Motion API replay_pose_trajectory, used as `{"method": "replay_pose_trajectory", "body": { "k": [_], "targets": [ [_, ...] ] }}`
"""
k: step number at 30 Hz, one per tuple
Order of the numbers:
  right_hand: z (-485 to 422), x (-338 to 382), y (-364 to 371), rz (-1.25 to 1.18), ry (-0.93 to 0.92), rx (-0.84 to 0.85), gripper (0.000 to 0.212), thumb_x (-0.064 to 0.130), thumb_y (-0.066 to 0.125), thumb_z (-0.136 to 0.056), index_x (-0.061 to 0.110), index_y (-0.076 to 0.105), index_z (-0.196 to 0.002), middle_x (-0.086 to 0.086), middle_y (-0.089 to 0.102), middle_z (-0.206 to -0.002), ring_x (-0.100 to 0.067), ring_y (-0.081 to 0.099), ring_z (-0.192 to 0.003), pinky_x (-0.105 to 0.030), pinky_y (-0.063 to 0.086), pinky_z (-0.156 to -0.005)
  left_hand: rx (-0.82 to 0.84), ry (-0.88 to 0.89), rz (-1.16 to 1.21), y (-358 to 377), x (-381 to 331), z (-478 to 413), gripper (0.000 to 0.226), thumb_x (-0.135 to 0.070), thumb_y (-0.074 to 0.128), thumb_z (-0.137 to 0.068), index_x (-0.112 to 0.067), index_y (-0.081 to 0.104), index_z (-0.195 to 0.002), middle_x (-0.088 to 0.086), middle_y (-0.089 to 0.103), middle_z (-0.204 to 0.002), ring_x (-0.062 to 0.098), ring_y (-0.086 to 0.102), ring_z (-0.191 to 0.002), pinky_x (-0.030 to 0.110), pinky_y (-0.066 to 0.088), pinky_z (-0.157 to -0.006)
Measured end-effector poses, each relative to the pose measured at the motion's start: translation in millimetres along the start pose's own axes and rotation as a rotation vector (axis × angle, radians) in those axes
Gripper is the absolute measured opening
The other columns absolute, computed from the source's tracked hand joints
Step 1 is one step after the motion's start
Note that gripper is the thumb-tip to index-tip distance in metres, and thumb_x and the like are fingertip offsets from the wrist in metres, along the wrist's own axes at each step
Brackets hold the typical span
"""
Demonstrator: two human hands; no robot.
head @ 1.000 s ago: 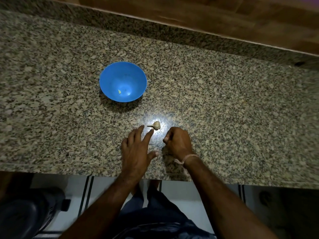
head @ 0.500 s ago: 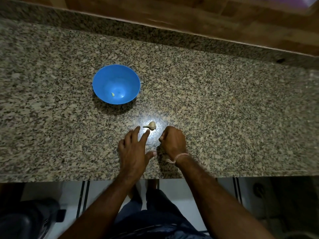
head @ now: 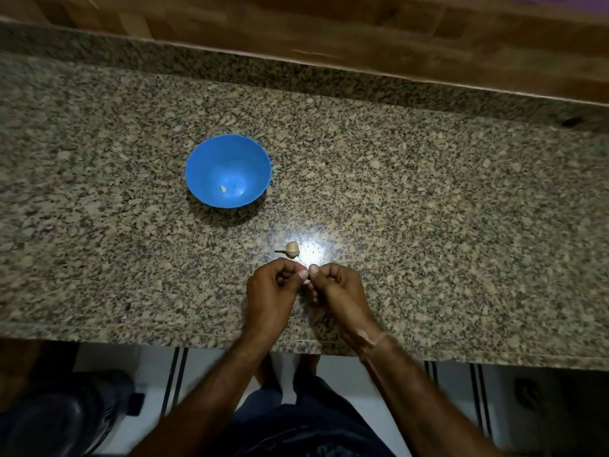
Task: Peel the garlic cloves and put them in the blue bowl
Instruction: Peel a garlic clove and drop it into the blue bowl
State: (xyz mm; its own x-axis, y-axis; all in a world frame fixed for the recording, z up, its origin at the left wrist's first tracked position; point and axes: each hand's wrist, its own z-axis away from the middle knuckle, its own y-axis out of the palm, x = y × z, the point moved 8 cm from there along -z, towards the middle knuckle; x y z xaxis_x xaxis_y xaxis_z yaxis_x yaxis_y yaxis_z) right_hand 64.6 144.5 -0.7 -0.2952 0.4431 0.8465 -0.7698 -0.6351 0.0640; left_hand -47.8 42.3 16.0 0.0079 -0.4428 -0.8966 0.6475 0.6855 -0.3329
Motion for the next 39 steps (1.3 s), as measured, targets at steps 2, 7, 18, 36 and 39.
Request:
{"method": "replay_pose_trajectory", "body": {
  "k": [2,7,18,36,39],
  "targets": [
    [1.1,6.2,-5.1,0.017,-0.004,-0.012,0.032,0.024,0.069,-0.102,0.002,0.067,-0.079,-0.01,0.062,-0.063,-0.018,0.057,-0.056,-0.031,0.05,-0.056,-0.015,0.012,0.005,2.4,-7.1,2.7,0.008,-0.017,0.075,-0.092,-0.024,0.078,-0.09,-0.013,0.076,-0.081,0.003,0.073,-0.078,0.035,0.062,-0.074],
    [1.5,-2.7,-10.1,-0.156,0.158,0.029,0.033,0.029,0.071,-0.1,0.009,0.065,-0.075,-0.013,0.056,-0.066,-0.02,0.052,-0.054,-0.034,0.047,-0.056,-0.017,0.079,-0.022,7.0,-25.9,7.7,0.013,-0.008,0.074,-0.093,-0.018,0.081,-0.097,-0.015,0.078,-0.088,-0.003,0.072,-0.084,0.01,0.052,-0.074],
    [-10.4,4.2,-21.5,-0.096,0.089,0.054,0.035,0.03,0.07,-0.101,0.002,0.069,-0.079,-0.009,0.062,-0.064,-0.017,0.053,-0.055,-0.031,0.048,-0.061,-0.109,0.068,-0.093,14.0,-37.3,13.8,0.008,-0.015,0.076,-0.093,-0.018,0.081,-0.098,-0.018,0.076,-0.087,-0.005,0.07,-0.084,0.007,0.05,-0.073],
    [-6.3,3.3,-27.0,-0.134,0.115,0.047,0.032,0.027,0.068,-0.102,0.009,0.064,-0.075,-0.006,0.062,-0.063,-0.015,0.053,-0.055,-0.028,0.048,-0.058,-0.176,-0.158,0.079,32.8,-31.1,20.6,0.007,-0.008,0.074,-0.091,-0.01,0.075,-0.084,-0.001,0.074,-0.069,0.004,0.07,-0.061,0.013,0.051,-0.057],
    [-6.1,-0.4,-25.2,-0.157,0.142,0.056,0.031,0.026,0.069,-0.101,0.011,0.065,-0.074,-0.009,0.063,-0.065,-0.017,0.056,-0.057,-0.032,0.051,-0.063,-0.174,-0.152,0.052,32.5,-29.8,21.6,0.004,-0.007,0.074,-0.09,-0.009,0.075,-0.086,0.001,0.074,-0.07,0.005,0.07,-0.062,0.015,0.053,-0.057]
  ]
}}
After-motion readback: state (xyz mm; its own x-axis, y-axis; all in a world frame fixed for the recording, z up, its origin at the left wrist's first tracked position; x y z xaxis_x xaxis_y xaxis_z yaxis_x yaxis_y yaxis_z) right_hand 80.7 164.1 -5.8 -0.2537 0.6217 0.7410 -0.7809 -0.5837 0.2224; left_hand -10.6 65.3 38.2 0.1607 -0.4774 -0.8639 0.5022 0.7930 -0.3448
